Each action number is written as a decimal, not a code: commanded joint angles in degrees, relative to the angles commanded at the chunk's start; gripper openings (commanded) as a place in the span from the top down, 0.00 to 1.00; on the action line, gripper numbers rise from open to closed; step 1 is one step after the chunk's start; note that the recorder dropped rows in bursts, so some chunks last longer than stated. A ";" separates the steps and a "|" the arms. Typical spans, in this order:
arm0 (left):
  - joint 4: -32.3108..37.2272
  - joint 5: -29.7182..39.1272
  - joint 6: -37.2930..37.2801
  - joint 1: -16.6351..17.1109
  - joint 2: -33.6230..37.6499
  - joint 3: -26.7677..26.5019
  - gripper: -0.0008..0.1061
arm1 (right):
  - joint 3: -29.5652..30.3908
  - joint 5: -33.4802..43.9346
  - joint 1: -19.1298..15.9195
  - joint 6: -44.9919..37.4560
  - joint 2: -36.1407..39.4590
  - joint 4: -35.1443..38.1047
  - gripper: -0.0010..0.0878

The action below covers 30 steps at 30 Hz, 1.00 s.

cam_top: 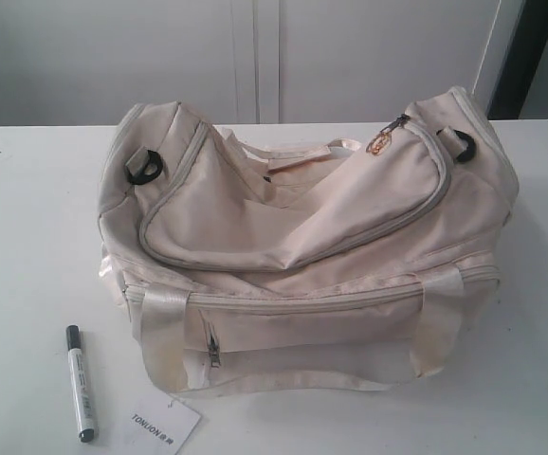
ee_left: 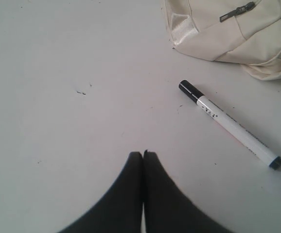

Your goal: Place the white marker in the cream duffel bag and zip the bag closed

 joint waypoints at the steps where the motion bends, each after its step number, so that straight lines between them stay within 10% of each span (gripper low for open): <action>1: 0.00 0.00 0.00 0.00 0.00 0.00 0.99 | -1.44 2.11 0.00 0.00 0.82 0.00 0.99; 16: 0.00 0.00 0.00 0.00 0.00 0.00 0.99 | -16.67 35.60 0.00 4.32 4.30 0.00 0.99; 30: 0.00 0.00 0.00 0.00 0.00 0.00 0.99 | -16.67 38.89 0.09 4.32 3.75 0.47 0.99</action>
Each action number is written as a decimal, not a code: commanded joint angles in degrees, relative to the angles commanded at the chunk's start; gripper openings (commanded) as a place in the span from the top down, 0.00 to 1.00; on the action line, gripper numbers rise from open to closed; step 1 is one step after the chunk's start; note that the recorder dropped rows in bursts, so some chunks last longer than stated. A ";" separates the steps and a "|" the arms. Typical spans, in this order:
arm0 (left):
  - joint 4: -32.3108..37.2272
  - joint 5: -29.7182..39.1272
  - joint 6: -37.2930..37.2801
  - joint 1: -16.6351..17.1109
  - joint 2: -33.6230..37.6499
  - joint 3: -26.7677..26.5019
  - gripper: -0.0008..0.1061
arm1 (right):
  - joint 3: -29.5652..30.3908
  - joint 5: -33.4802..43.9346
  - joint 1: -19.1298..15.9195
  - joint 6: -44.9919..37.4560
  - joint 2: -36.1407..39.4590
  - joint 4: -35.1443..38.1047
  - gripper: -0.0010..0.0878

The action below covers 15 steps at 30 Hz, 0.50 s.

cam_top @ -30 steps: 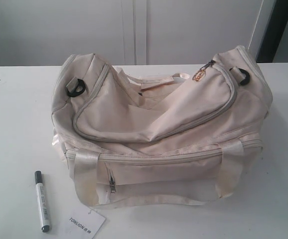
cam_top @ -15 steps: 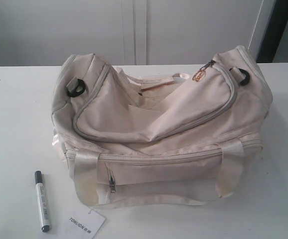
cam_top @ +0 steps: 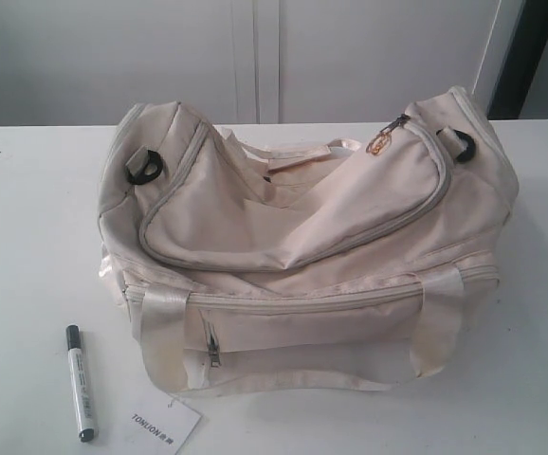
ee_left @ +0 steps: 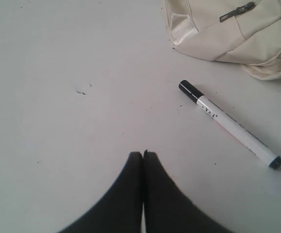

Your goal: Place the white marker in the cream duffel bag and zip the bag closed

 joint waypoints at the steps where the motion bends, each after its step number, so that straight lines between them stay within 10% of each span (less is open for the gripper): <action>1: 0.00 0.00 0.00 0.00 0.00 0.00 0.99 | 0.00 0.00 0.00 0.00 0.00 0.15 0.99; 15: 0.00 0.00 0.00 0.00 0.00 0.00 0.99 | 0.00 -5.29 2.72 -0.32 5.98 4.68 0.99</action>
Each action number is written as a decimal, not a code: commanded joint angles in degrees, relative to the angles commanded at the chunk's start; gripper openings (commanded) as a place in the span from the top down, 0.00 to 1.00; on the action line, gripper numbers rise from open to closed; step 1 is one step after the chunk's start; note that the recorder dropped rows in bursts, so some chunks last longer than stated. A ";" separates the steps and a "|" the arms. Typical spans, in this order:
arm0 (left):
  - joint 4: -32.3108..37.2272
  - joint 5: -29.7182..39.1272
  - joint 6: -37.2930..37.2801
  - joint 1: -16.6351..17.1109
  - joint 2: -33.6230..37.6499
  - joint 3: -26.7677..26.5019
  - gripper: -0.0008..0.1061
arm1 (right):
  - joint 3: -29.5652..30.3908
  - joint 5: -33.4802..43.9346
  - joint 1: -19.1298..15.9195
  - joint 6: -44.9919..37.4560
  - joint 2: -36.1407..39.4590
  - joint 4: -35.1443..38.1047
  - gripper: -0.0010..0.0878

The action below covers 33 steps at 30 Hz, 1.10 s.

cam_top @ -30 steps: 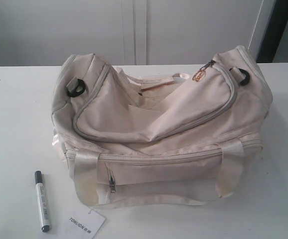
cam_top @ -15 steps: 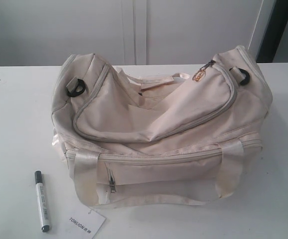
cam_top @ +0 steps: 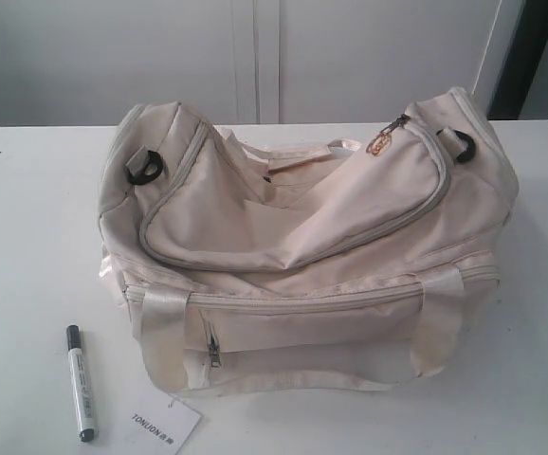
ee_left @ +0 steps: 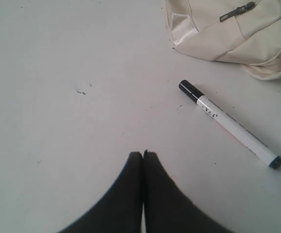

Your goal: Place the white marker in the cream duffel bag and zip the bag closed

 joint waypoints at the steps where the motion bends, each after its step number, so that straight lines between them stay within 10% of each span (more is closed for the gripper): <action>1: 0.00 0.00 0.00 0.00 0.00 0.00 0.99 | 0.00 -1.26 0.11 -0.10 1.25 0.31 0.99; 24: 0.00 0.00 0.00 0.00 0.00 0.00 0.99 | -14.46 -3.90 0.50 -13.97 23.94 16.84 0.98; 33: 0.00 0.00 0.00 0.00 0.00 0.00 0.99 | -15.74 -5.43 0.50 -14.88 27.98 17.28 0.65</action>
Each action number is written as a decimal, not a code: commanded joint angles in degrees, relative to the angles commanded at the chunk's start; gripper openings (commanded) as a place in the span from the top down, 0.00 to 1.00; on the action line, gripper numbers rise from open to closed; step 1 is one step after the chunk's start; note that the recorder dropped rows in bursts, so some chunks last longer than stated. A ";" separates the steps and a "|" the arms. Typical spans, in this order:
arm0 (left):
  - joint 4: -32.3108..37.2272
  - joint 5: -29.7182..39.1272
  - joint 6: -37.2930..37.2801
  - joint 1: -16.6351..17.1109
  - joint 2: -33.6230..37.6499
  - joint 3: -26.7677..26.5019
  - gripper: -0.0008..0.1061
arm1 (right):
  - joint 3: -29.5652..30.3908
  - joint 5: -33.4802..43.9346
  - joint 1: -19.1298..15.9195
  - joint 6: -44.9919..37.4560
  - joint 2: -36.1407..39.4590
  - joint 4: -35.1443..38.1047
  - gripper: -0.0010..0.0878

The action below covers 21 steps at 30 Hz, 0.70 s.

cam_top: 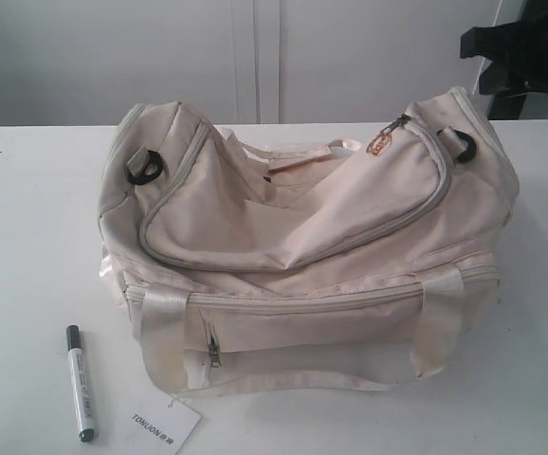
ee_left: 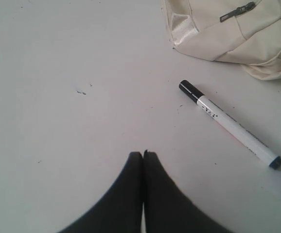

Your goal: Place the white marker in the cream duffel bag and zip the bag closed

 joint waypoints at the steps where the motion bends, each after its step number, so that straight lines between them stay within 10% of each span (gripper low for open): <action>1: 0.00 0.00 0.00 0.00 0.00 0.00 0.99 | 0.00 -0.15 0.00 0.00 0.11 0.12 0.63; 21: 0.00 0.00 0.00 0.00 0.00 0.00 0.99 | 0.00 -2.43 0.81 -2.06 5.61 1.24 0.57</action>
